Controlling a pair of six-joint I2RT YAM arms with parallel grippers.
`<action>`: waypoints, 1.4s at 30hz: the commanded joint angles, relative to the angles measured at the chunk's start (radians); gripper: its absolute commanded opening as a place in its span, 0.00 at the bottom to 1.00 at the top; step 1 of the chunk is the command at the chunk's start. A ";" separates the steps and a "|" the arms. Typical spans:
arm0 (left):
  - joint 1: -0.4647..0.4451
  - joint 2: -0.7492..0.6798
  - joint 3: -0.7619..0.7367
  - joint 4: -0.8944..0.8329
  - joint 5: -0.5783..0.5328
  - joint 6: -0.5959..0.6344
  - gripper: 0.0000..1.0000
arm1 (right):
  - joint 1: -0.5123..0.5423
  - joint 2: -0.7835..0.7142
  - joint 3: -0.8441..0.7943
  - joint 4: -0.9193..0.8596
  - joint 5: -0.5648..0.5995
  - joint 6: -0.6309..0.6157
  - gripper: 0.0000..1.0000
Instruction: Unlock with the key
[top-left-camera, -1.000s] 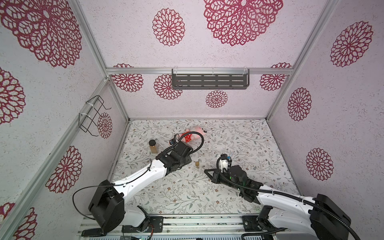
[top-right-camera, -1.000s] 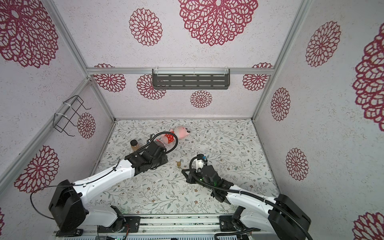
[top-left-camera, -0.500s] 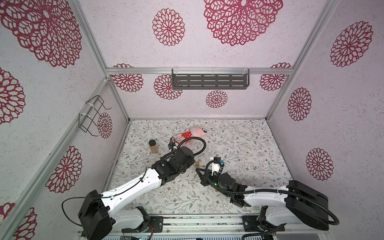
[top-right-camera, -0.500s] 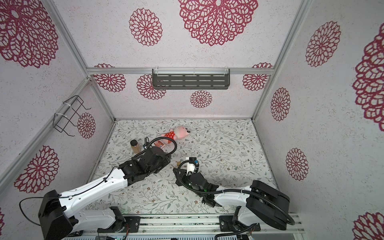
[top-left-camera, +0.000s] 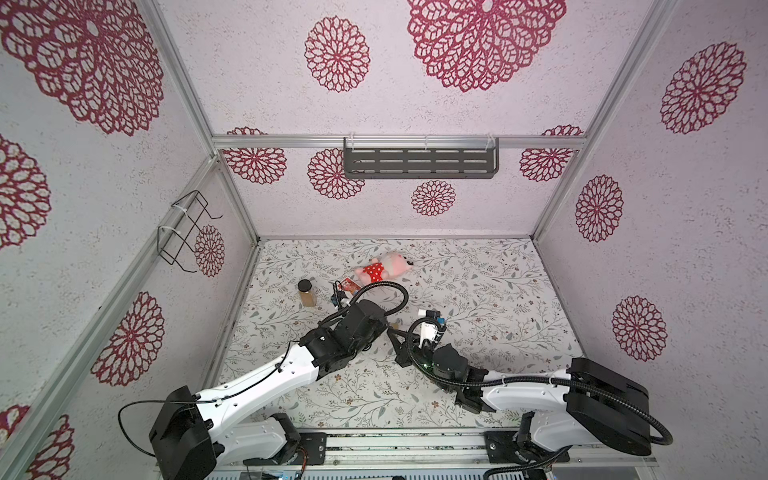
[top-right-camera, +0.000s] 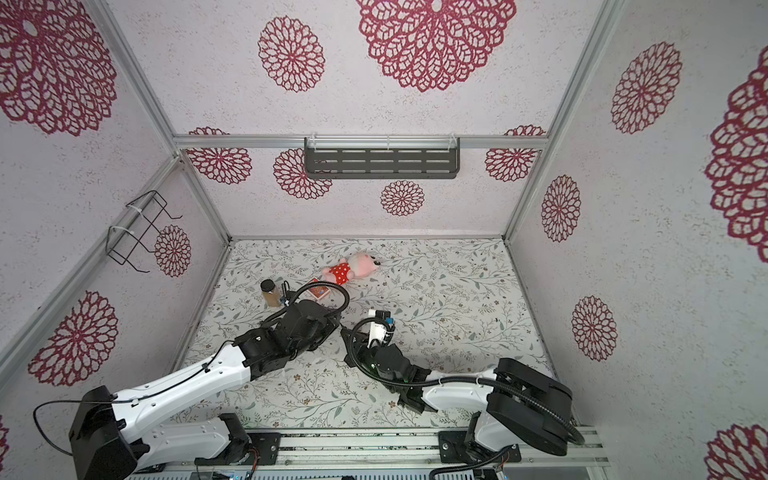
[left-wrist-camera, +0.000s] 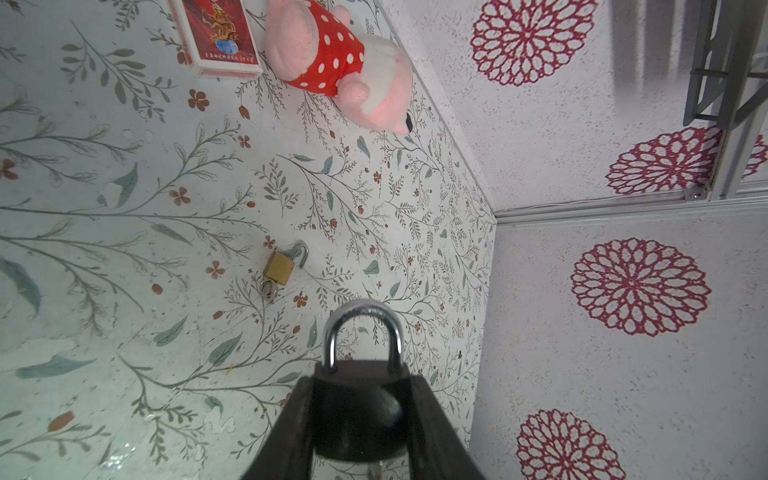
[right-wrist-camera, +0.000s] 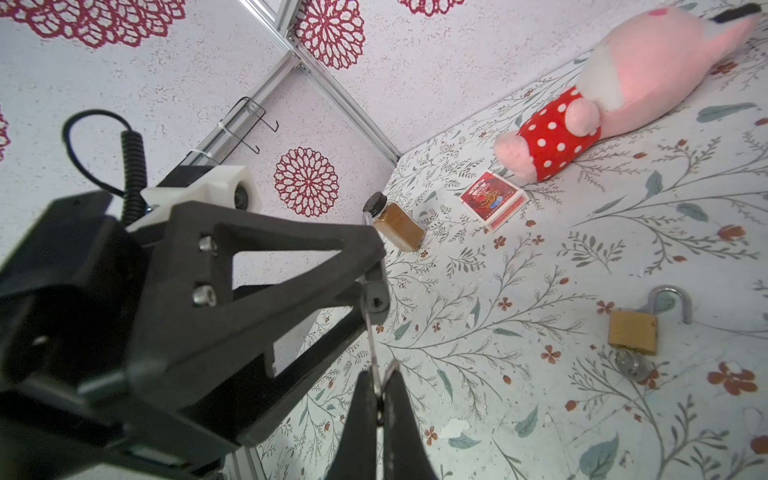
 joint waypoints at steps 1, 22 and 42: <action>-0.008 -0.025 -0.009 0.048 -0.015 -0.025 0.00 | 0.004 -0.008 0.040 -0.012 0.052 -0.007 0.00; -0.019 -0.013 -0.015 0.078 0.011 -0.085 0.00 | 0.004 0.013 0.103 -0.076 0.083 -0.016 0.00; -0.067 -0.038 -0.005 0.081 -0.055 -0.075 0.00 | -0.043 -0.038 0.149 -0.200 -0.075 -0.101 0.14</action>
